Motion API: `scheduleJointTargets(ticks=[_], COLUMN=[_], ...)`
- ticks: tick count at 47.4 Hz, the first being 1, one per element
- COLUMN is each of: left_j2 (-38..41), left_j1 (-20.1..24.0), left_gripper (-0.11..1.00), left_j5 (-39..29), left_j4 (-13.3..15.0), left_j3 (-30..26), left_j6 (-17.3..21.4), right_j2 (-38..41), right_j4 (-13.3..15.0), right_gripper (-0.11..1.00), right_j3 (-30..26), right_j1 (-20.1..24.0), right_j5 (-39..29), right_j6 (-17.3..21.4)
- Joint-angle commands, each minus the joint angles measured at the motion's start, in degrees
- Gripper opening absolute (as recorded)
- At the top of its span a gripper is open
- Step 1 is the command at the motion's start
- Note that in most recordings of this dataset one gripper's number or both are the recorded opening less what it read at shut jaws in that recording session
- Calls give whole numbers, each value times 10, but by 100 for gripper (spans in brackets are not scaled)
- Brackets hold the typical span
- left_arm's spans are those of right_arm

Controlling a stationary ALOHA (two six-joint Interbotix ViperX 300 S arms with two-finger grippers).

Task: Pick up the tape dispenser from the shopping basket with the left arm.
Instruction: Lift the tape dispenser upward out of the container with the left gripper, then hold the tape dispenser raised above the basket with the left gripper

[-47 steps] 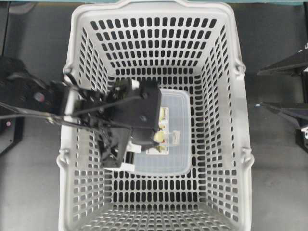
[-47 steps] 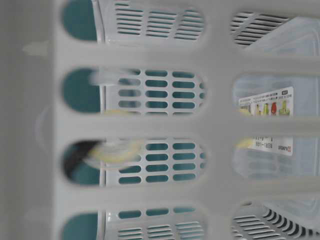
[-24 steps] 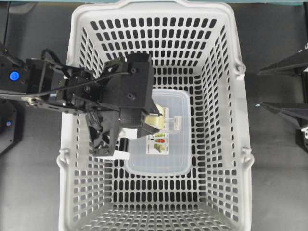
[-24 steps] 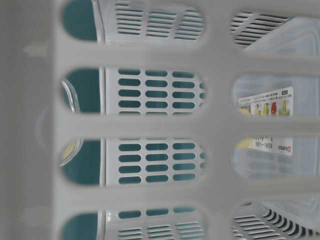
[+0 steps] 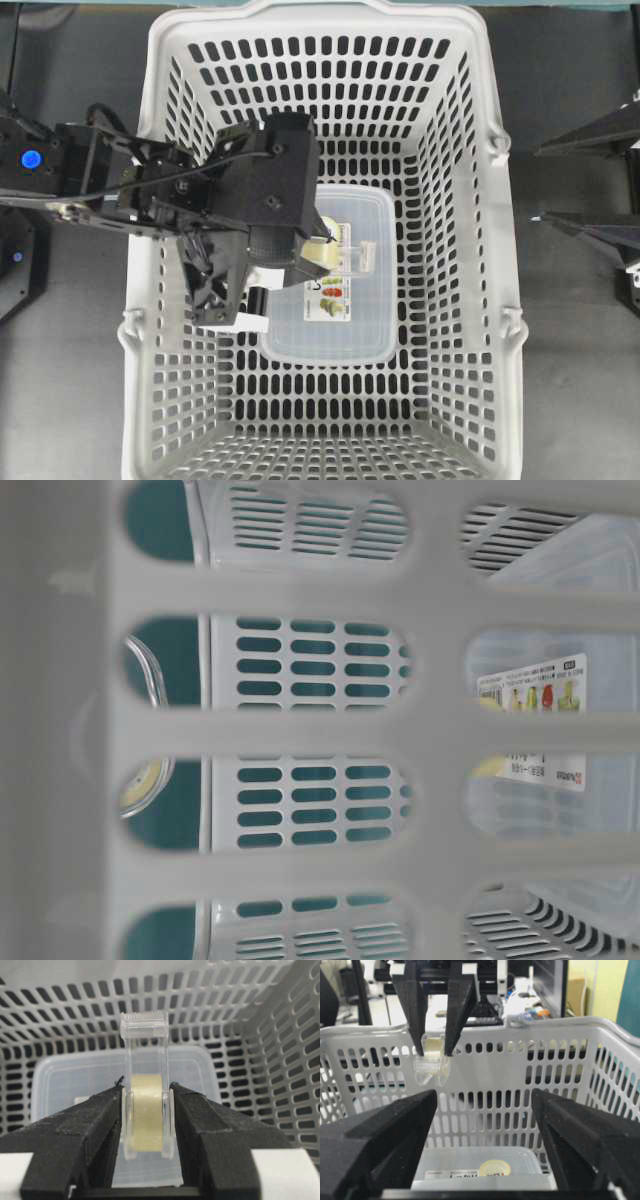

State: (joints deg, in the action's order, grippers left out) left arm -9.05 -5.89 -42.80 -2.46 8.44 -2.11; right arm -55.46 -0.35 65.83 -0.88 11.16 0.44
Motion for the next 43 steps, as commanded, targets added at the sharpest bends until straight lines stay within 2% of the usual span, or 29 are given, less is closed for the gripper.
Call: scheduleJointTargets(ticks=[1,43], left_j2=[-9,-4], left_j1=[-2,-2], left_gripper=[30,30], left_j5=[3,8], left_j4=[-2,-1], left_j3=[-5,-2], left_j6=[-2,-3], right_j2=[3,3], right_j4=[-2,-2], right_gripper=[73,73], right_j3=[-4,0], right_j1=[-1,-2], right_j5=[3,4], right_j6=[1,1])
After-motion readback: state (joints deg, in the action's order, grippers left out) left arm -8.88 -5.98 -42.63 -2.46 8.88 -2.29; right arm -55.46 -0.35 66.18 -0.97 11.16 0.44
